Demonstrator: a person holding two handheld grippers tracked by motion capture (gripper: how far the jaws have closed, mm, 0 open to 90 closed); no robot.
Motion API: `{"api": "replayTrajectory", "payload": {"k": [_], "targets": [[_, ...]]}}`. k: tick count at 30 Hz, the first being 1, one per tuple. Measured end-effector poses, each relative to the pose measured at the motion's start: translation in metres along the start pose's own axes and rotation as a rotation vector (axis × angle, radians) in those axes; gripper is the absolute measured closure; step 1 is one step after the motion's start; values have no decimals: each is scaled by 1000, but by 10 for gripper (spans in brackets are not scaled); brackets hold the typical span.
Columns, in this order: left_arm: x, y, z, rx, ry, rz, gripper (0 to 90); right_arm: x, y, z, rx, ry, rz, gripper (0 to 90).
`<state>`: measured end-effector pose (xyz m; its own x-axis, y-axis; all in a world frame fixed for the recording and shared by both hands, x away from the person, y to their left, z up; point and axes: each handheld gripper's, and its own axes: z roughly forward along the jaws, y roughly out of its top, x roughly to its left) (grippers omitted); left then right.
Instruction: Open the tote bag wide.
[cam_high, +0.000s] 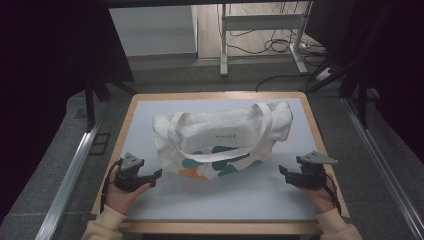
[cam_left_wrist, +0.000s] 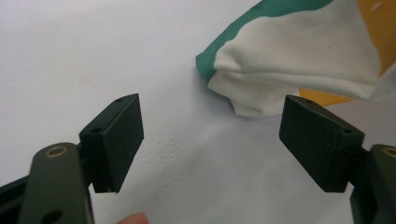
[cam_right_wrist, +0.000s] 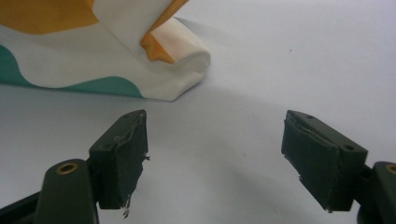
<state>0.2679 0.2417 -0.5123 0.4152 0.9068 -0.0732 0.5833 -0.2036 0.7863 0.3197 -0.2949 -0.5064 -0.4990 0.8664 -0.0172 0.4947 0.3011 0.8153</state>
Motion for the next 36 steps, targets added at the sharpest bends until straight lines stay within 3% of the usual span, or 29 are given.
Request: {"api": "replayTrajectory", "payload": {"k": [18,31,36], "targets": [[0,-2,-3,-3,-3,-7,235,-5,3,-3,17,10,46,237],[0,-2,-4,-3,-8,-11,241,-7,3,-4,12,16,57,246],[1,3,-11,-25,-19,-21,242,-8,5,-8,7,22,53,252]]}}
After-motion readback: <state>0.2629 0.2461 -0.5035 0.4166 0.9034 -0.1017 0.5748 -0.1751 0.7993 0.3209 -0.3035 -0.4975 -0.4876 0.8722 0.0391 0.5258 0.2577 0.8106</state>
